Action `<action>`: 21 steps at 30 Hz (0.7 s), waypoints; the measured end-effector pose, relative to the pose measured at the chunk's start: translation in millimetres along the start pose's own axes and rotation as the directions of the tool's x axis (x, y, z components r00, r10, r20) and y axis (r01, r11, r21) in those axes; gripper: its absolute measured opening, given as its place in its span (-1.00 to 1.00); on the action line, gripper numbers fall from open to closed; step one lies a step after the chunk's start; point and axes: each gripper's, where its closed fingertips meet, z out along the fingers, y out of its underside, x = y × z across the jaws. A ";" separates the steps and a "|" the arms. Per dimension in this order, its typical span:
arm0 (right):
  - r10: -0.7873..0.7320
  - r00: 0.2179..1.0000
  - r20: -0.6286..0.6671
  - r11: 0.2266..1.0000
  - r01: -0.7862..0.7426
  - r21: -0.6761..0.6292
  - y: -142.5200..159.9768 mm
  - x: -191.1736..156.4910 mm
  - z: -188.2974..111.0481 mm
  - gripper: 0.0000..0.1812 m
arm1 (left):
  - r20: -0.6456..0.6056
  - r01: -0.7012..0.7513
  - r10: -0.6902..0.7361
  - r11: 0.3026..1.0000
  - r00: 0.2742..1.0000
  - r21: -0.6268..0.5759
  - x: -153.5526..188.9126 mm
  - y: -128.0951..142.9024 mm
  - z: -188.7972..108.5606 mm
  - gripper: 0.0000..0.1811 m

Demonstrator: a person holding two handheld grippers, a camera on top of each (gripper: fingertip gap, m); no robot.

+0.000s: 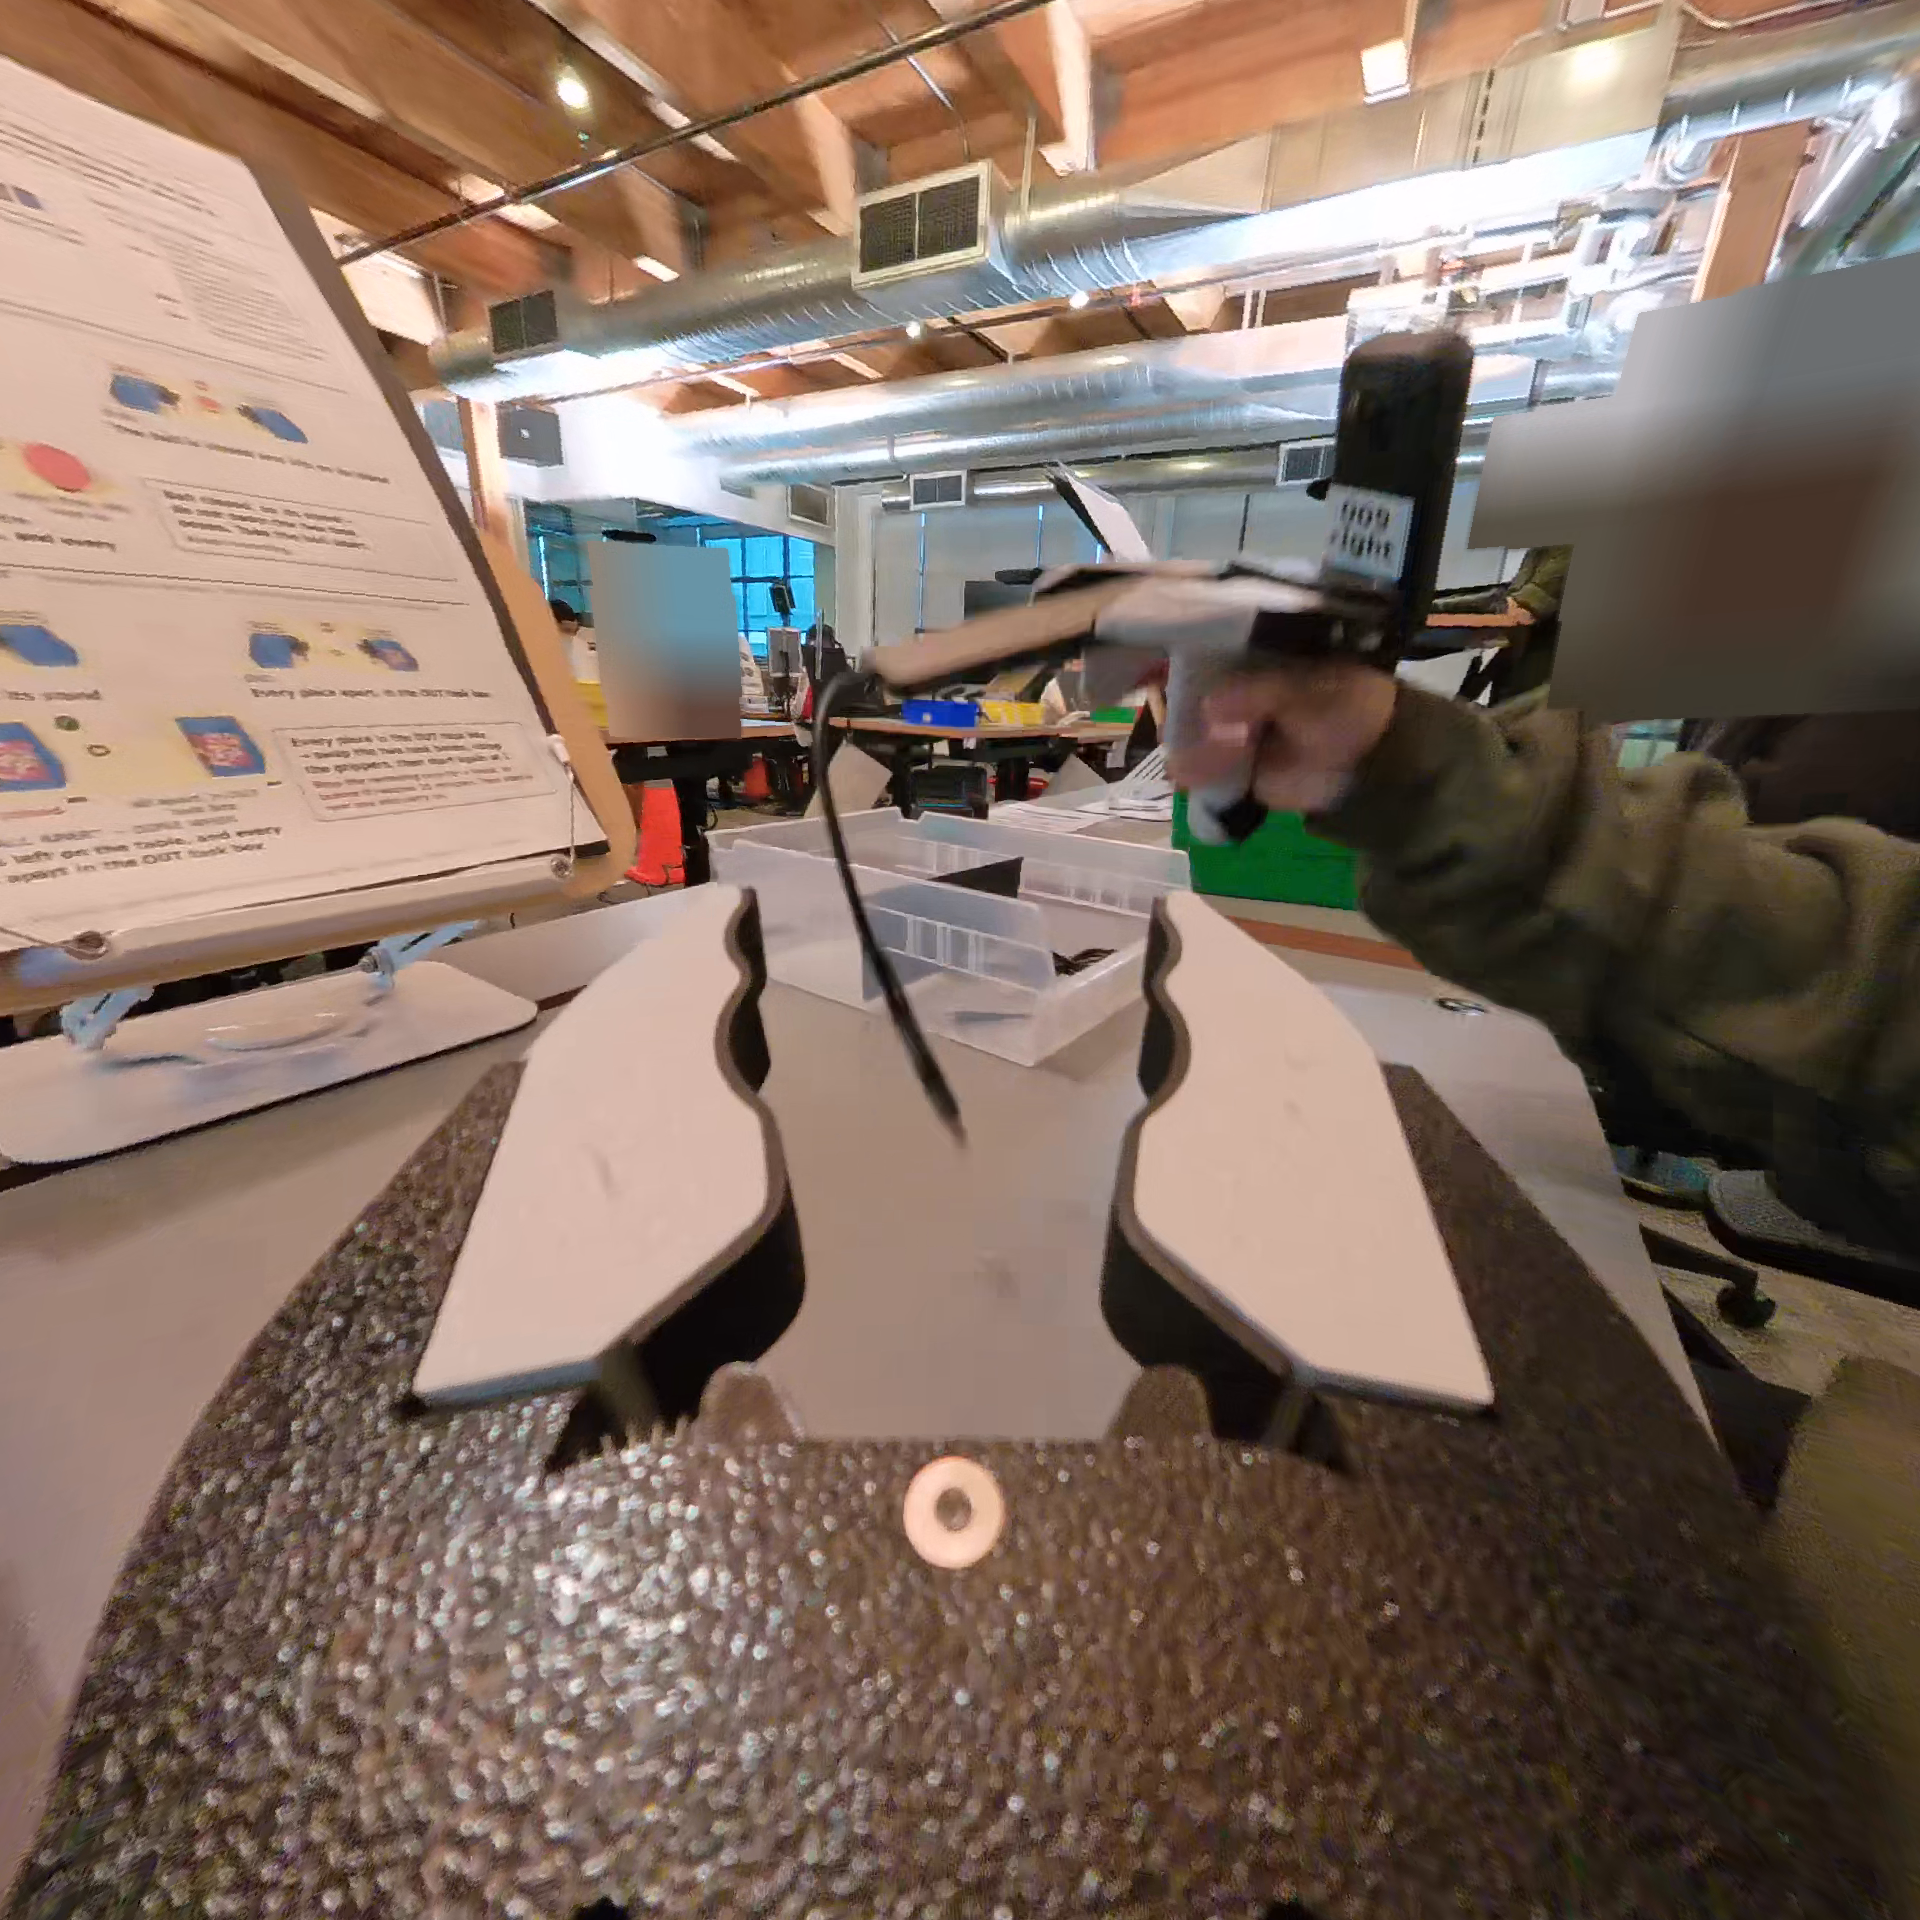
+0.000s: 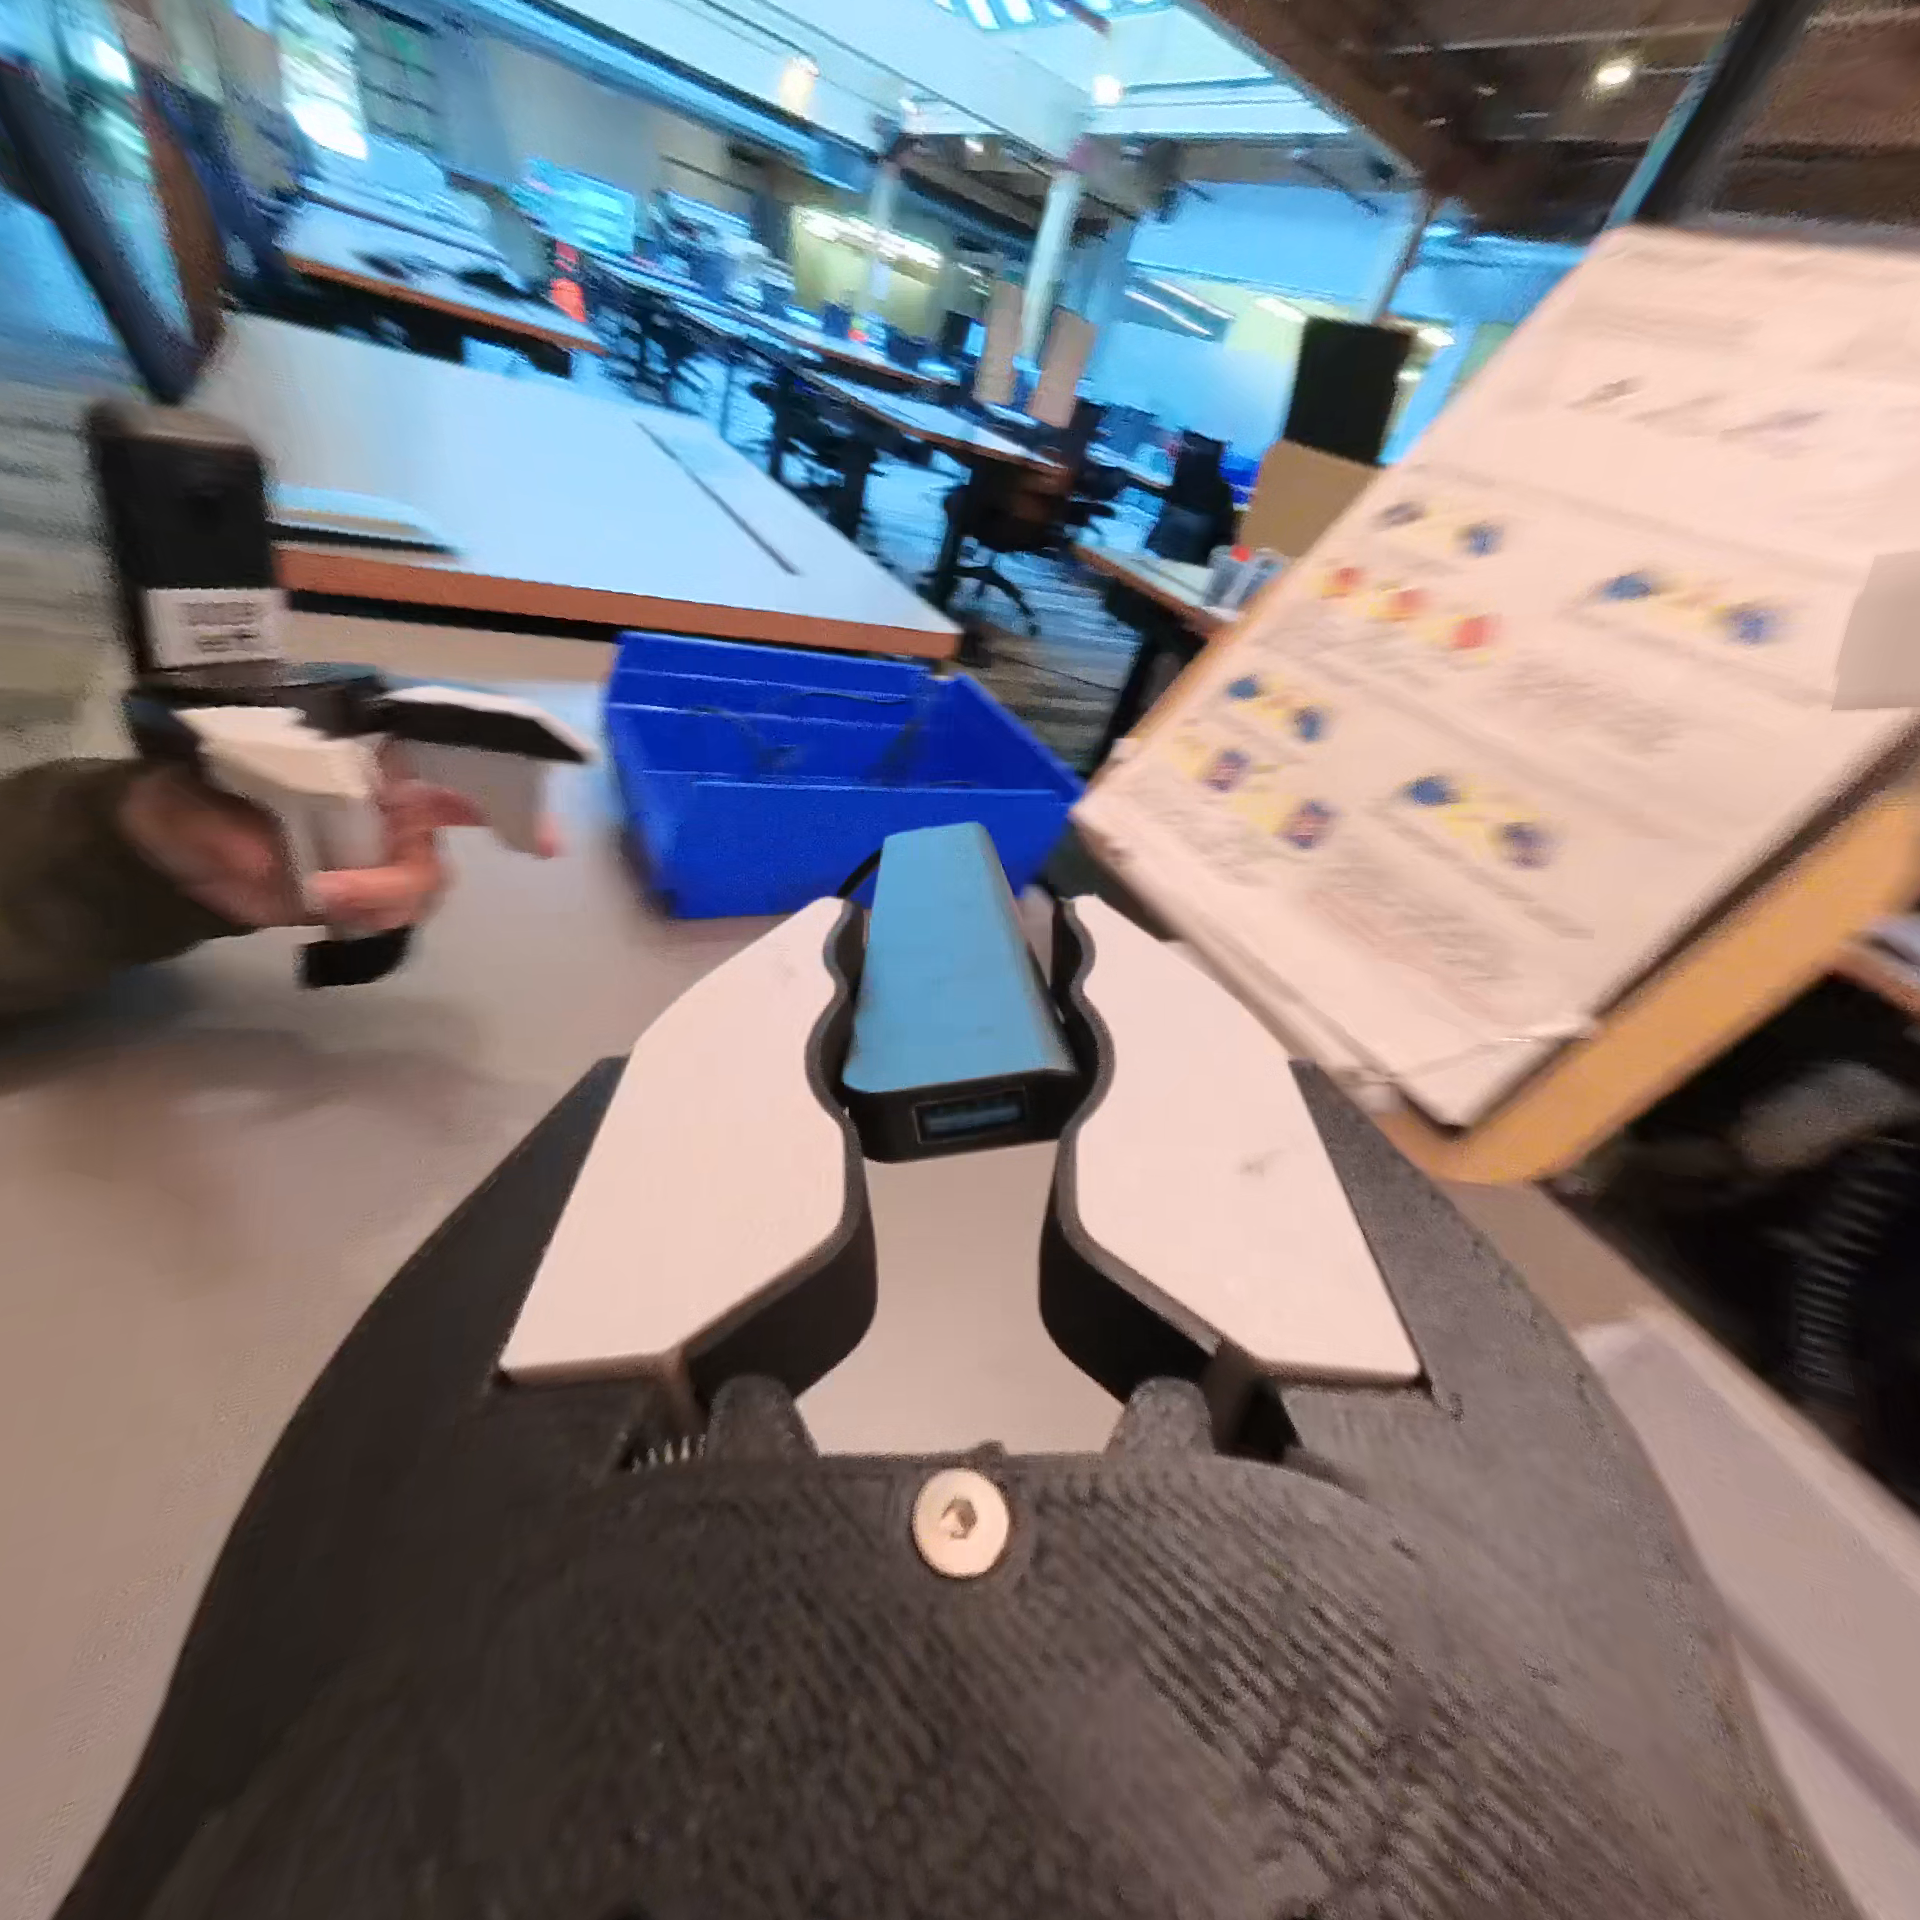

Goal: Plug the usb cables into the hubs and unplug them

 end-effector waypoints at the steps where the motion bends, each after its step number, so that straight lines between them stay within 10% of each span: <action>1: -0.031 0.997 -0.068 0.999 0.030 -0.012 -11.5 23.8 -9.4 -0.61 | 0.010 0.009 -0.009 1.000 1.000 -0.007 -3.0 1.8 -0.7 -0.24; 5: -0.183 0.890 -0.418 0.978 0.120 -0.173 -43.3 130.0 -55.5 -0.61 | 0.021 0.037 -0.037 0.999 0.999 0.002 -9.0 6.0 -2.1 -0.33; 10: -0.403 0.726 -0.556 0.838 0.050 -0.543 2.9 227.4 -98.6 -0.61 | 0.030 0.070 -0.070 0.998 0.997 -0.005 -14.3 14.6 -2.3 -0.35; 16: -0.656 0.741 -0.141 0.331 0.115 -0.937 107.9 258.1 -104.7 -0.61 | 0.012 0.083 -0.083 0.996 0.997 -0.036 -12.2 22.2 0.0 -0.34; 21: -0.592 0.799 0.108 0.172 0.257 -0.951 147.5 243.8 -64.9 -0.61 | -0.008 0.069 -0.069 0.994 0.998 -0.081 -7.4 31.1 3.5 -0.34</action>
